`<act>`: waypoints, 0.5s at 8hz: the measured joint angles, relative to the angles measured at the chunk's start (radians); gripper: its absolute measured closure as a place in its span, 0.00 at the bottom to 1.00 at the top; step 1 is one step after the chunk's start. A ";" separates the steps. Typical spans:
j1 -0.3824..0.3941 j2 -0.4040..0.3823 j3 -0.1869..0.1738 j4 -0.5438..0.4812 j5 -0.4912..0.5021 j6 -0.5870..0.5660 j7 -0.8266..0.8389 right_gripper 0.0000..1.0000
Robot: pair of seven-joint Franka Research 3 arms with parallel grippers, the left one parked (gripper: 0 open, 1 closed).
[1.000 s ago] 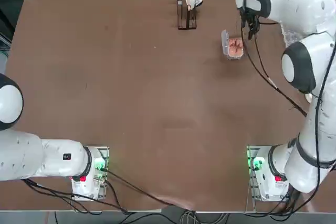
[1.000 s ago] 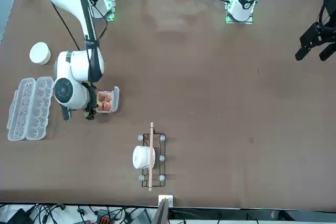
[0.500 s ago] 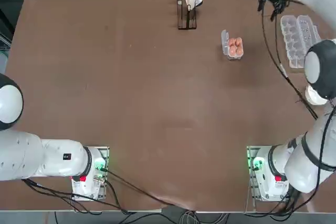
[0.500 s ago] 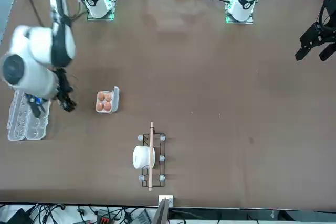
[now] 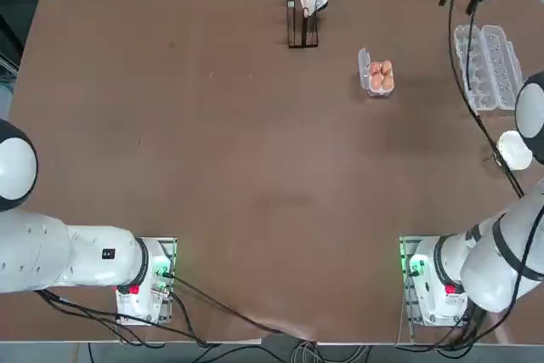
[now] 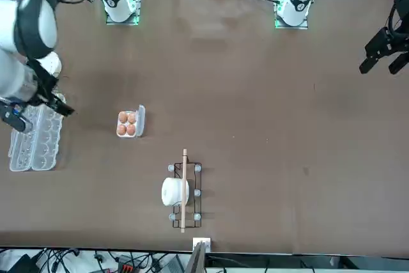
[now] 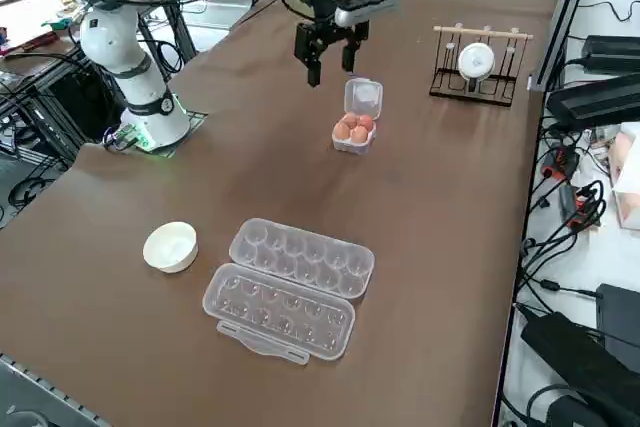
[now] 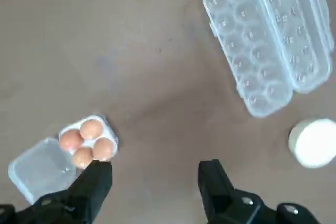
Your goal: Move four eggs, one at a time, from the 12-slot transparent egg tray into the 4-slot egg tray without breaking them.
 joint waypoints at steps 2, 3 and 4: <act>-0.033 -0.063 0.000 0.004 0.000 -0.014 -0.156 0.00; -0.115 -0.089 0.063 0.005 0.000 -0.020 -0.202 0.00; -0.241 -0.114 0.192 0.010 0.000 -0.020 -0.217 0.00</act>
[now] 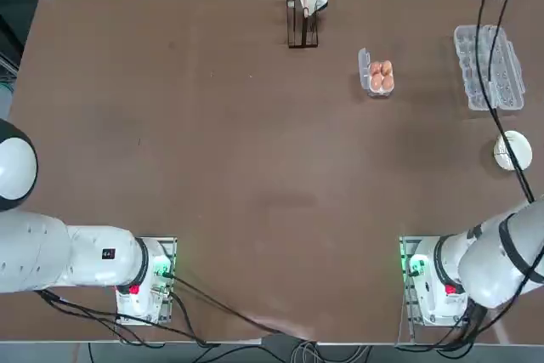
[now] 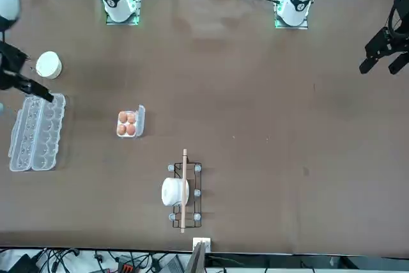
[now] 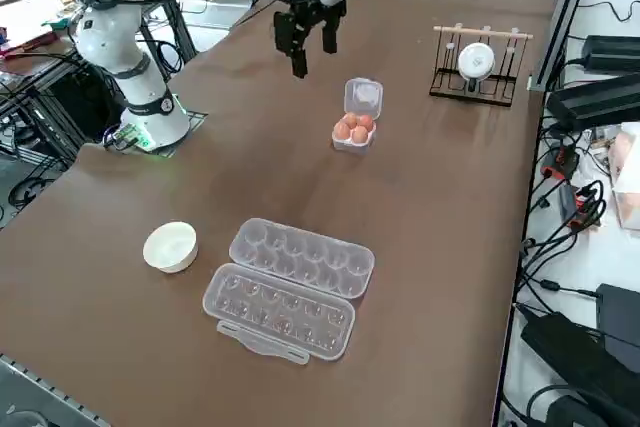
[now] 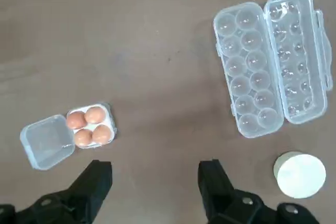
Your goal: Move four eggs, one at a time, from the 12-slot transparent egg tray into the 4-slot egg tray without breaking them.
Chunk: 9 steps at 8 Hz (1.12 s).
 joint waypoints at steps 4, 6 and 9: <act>-0.321 -0.077 0.401 0.025 -0.048 -0.042 -0.007 0.00; -0.369 -0.113 0.438 0.025 -0.052 -0.100 -0.085 0.00; -0.383 -0.143 0.444 0.025 -0.052 -0.126 -0.115 0.00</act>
